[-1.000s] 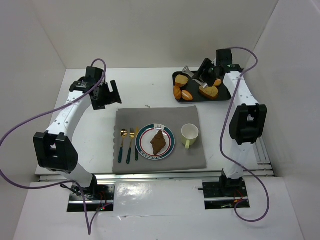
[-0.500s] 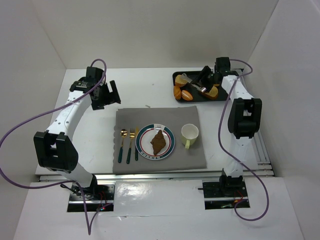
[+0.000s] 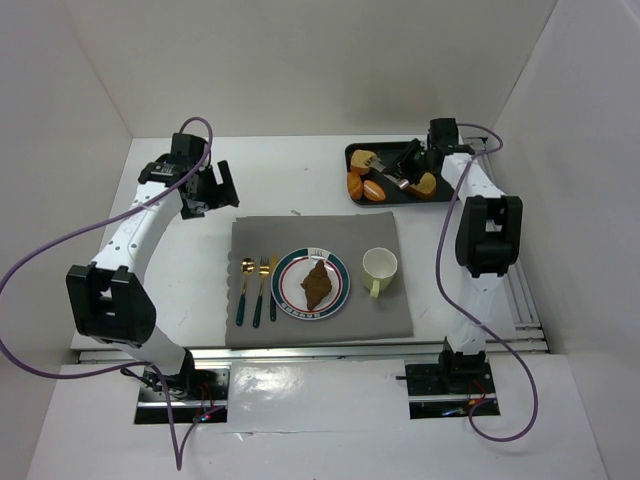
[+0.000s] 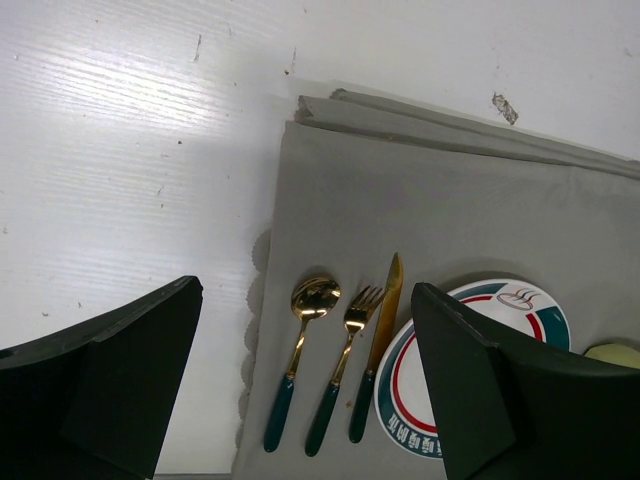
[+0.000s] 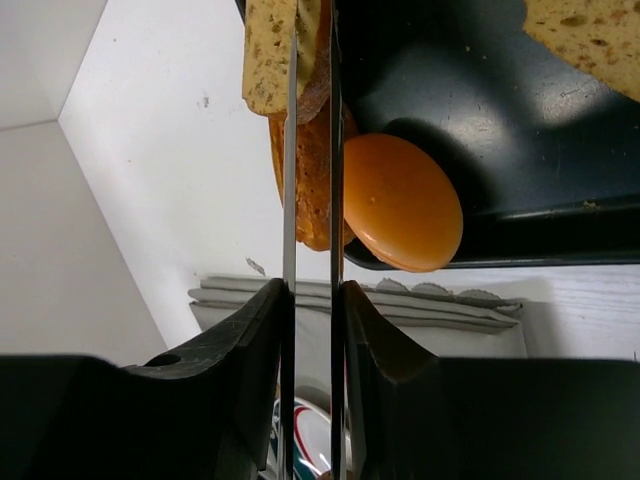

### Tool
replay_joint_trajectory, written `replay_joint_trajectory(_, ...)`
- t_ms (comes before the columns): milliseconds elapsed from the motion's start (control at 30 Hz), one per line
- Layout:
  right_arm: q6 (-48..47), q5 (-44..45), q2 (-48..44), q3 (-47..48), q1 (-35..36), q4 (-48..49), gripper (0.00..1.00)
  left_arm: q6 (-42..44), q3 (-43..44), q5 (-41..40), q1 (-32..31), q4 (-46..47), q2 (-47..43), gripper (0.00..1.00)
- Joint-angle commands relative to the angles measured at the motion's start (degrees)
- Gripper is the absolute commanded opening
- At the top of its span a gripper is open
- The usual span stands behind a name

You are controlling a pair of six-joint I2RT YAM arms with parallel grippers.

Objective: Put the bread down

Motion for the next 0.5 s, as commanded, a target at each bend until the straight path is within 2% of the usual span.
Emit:
replay_joint_trajectory(0,0.32,0.18,-6.29,-0.9,-0.73,2.33,0.22,0.41,0.21,-0.49,0.31,0.12,-2.39,0.99)
replay_joint_trajectory(267,-2.49,0.71,-15.86,-5.92,-3.02,1.8,0.16,-0.73,0.21,0.04,0.31,-0.4,-4.76,0.99)
replay_joint_trajectory(467,-9.34,-0.95,-21.05,-5.92,-3.55,-4.0,0.15,-0.73,0.21,0.04,0.31,-0.4,-5.9,0.99)
